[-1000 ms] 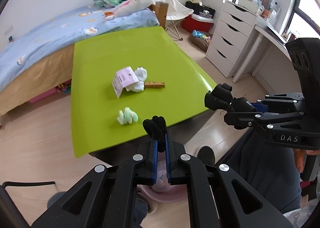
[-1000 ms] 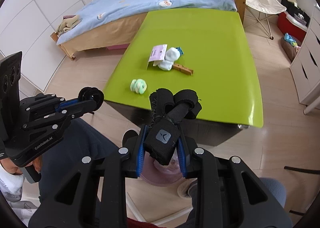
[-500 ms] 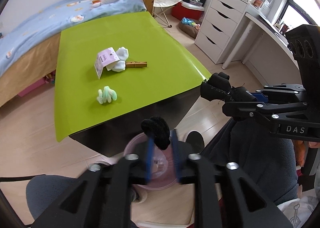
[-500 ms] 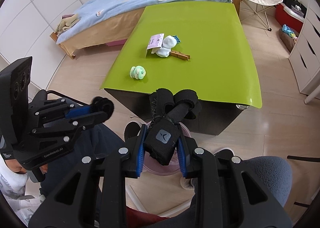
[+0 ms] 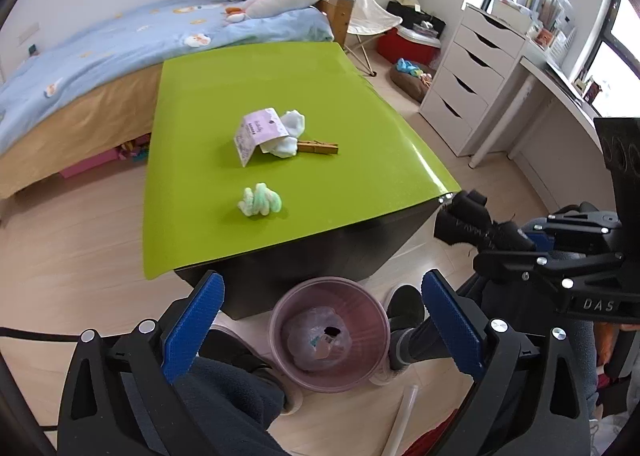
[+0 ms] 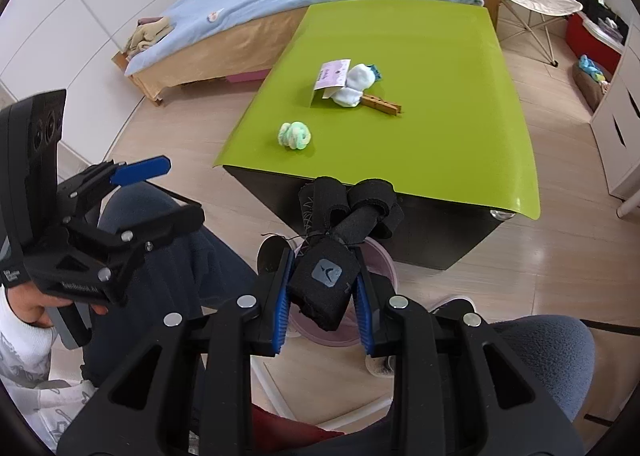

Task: Collect trash
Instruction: 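Carry both black socks over the wastebasket and open both grippers, then reach the left gripper to the mint sock bundle and close on it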

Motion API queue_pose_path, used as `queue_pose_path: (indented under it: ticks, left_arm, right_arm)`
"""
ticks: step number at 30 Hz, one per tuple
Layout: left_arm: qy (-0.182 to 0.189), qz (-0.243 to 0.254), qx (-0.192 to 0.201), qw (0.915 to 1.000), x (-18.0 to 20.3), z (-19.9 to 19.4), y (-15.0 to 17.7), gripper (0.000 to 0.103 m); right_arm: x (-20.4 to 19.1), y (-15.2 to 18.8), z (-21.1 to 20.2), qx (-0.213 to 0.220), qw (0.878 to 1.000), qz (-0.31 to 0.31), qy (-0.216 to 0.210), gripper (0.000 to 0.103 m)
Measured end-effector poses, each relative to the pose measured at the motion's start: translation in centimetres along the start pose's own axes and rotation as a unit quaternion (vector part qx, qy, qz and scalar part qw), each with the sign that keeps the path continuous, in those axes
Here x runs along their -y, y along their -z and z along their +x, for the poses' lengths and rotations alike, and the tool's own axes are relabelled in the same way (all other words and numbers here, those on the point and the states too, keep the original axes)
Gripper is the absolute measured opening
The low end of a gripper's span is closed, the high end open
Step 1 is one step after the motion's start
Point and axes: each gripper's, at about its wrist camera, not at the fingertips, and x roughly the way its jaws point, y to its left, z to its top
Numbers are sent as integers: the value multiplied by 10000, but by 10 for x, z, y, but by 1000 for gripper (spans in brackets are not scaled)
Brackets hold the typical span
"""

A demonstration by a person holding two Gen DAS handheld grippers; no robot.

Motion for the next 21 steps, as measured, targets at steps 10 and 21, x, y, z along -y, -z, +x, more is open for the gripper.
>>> queue_pose_path:
  ticks: [10, 21]
  left_arm:
    - [-125, -244, -3, 9996, -22, -11, 7, 95]
    - [-149, -237, -77, 9996, -22, -9, 7, 95]
  right_arm:
    - [-8, -2, 12, -96, 9998, -65, -154, 91]
    - [2, -3, 10, -19, 9999, 107, 99, 96]
